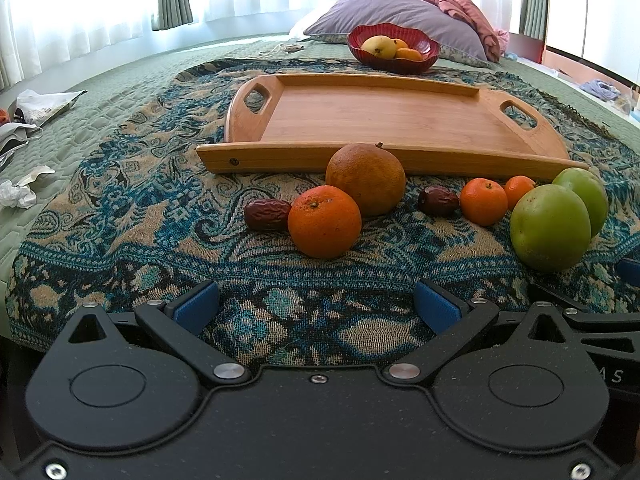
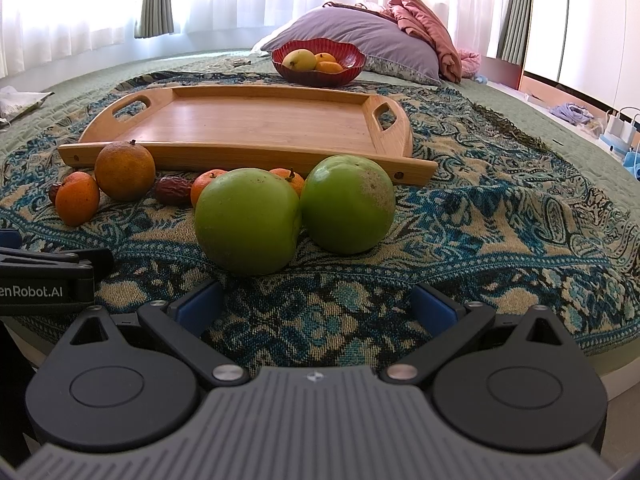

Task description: Organize fruits

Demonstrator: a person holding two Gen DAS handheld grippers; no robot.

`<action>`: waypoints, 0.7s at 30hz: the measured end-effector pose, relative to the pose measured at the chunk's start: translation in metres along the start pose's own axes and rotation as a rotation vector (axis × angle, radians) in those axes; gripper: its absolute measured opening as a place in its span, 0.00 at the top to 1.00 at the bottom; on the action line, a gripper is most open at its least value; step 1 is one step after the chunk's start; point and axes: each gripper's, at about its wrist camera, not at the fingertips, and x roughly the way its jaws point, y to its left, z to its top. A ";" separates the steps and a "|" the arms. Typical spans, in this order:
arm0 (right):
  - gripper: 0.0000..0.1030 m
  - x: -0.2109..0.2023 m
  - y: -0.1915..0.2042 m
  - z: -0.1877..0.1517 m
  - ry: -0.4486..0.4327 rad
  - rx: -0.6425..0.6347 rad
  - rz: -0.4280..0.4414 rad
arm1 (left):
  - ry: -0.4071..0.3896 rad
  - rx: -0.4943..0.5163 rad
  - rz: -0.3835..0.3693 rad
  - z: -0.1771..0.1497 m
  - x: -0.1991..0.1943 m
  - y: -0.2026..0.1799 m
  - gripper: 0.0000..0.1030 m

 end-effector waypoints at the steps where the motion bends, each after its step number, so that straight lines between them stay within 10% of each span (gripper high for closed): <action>1: 0.00 0.000 0.000 0.000 0.000 0.000 -0.001 | 0.000 0.000 -0.001 0.001 -0.001 0.000 0.00; 21: 0.00 -0.021 0.015 -0.006 -0.153 -0.040 0.017 | -0.083 0.080 -0.062 0.012 -0.011 -0.002 0.00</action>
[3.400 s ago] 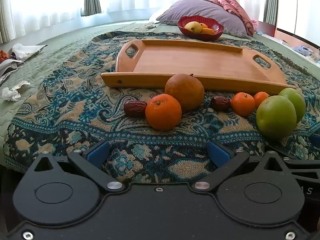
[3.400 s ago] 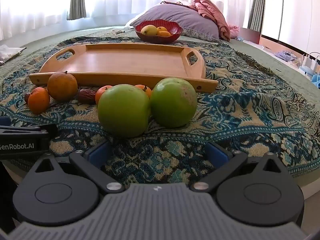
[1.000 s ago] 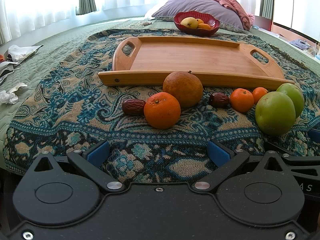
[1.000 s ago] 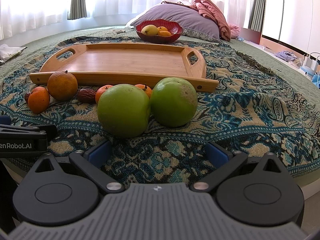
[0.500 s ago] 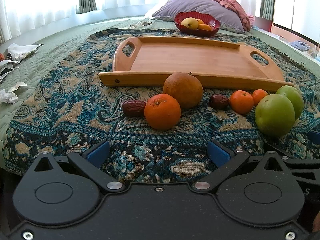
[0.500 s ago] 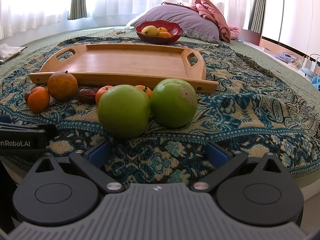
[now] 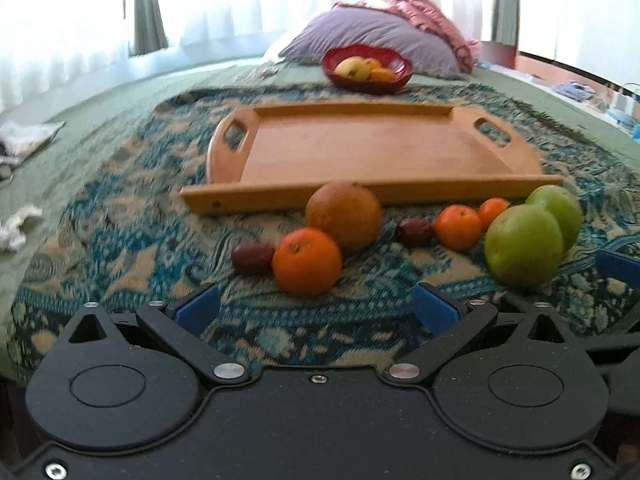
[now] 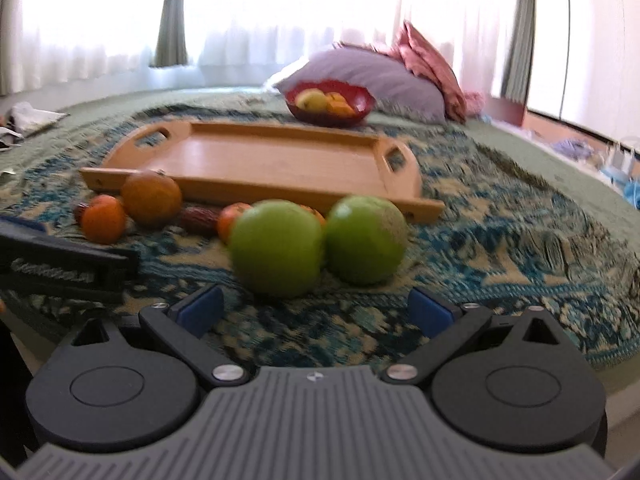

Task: Organize fruits
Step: 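Grasp the orange with the left gripper while the right gripper grasps a green apple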

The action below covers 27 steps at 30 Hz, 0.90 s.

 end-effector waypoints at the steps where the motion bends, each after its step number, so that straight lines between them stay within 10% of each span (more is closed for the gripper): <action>1: 0.01 -0.001 0.003 0.000 -0.016 -0.008 0.009 | -0.009 0.007 -0.005 0.002 -0.001 -0.002 0.01; 15: 0.29 0.008 0.018 0.009 -0.079 0.007 0.036 | -0.005 -0.002 -0.016 0.010 0.009 0.004 0.53; 27: 0.38 0.022 0.024 0.011 -0.100 -0.058 0.017 | 0.000 -0.065 -0.018 0.008 0.029 0.017 0.64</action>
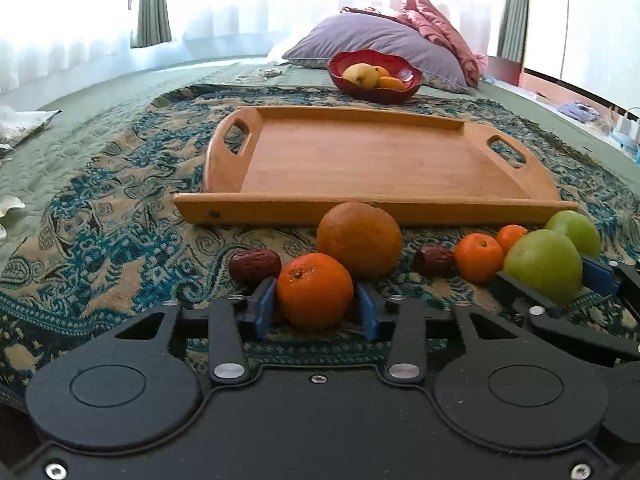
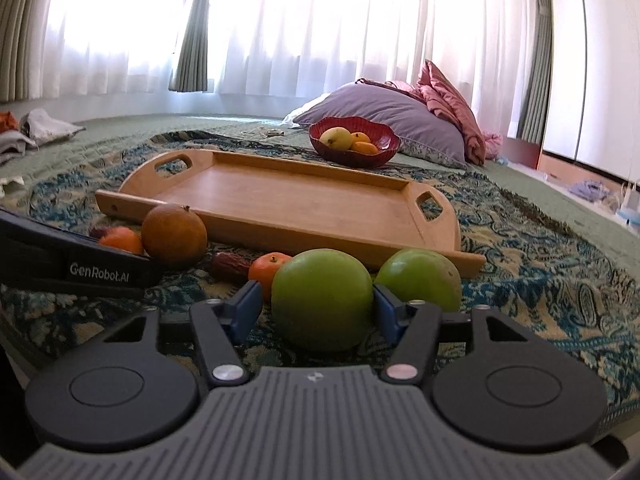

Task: Organize fruits
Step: 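Grasp the orange with the left gripper while the right gripper grasps a green apple, then lower the orange onto the tray with the left gripper while the right places the apple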

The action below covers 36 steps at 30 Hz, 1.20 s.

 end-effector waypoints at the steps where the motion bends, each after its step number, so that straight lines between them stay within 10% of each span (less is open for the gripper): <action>1: 0.44 0.001 0.000 0.000 0.000 -0.006 -0.006 | -0.003 0.004 -0.001 0.001 -0.001 0.000 0.64; 22: 0.44 -0.012 -0.050 0.042 -0.076 0.153 -0.015 | -0.108 -0.016 -0.008 0.059 -0.005 0.011 0.65; 36: 0.44 0.079 -0.118 0.085 0.172 0.290 0.055 | 0.014 -0.060 -0.007 0.115 0.064 0.034 0.65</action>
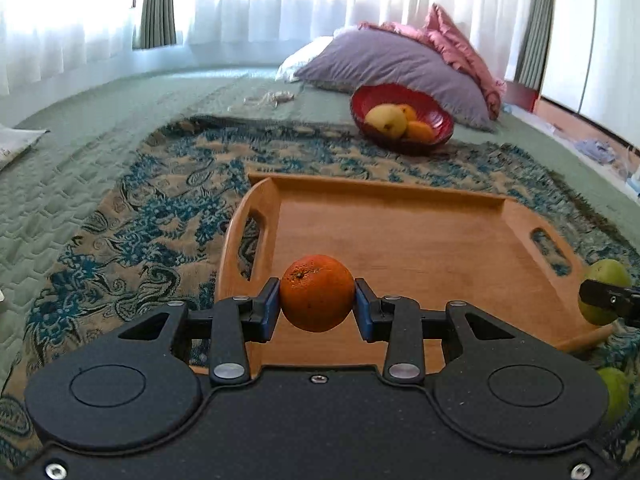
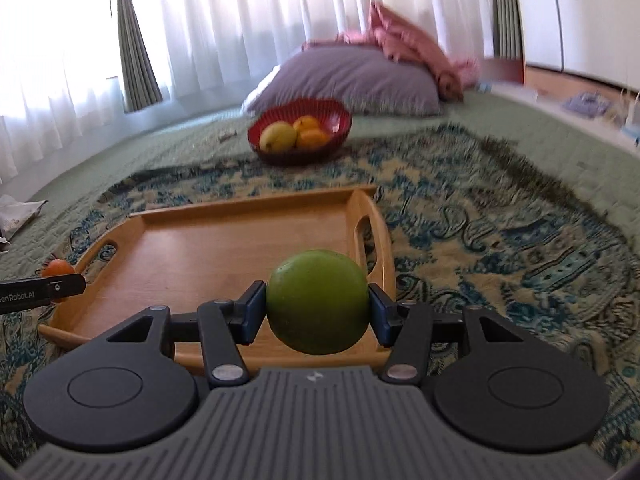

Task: Organize fruits
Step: 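Lower the orange onto the tray with the left gripper while the right places the apple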

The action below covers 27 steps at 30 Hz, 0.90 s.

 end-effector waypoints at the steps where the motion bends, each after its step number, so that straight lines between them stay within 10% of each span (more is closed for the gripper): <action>1: 0.44 0.006 0.000 0.001 0.016 -0.001 0.002 | 0.014 0.007 0.005 0.001 0.005 0.000 0.65; 27: 0.44 0.046 0.008 0.003 0.116 -0.060 0.008 | 0.089 0.051 0.012 -0.012 0.037 -0.002 0.65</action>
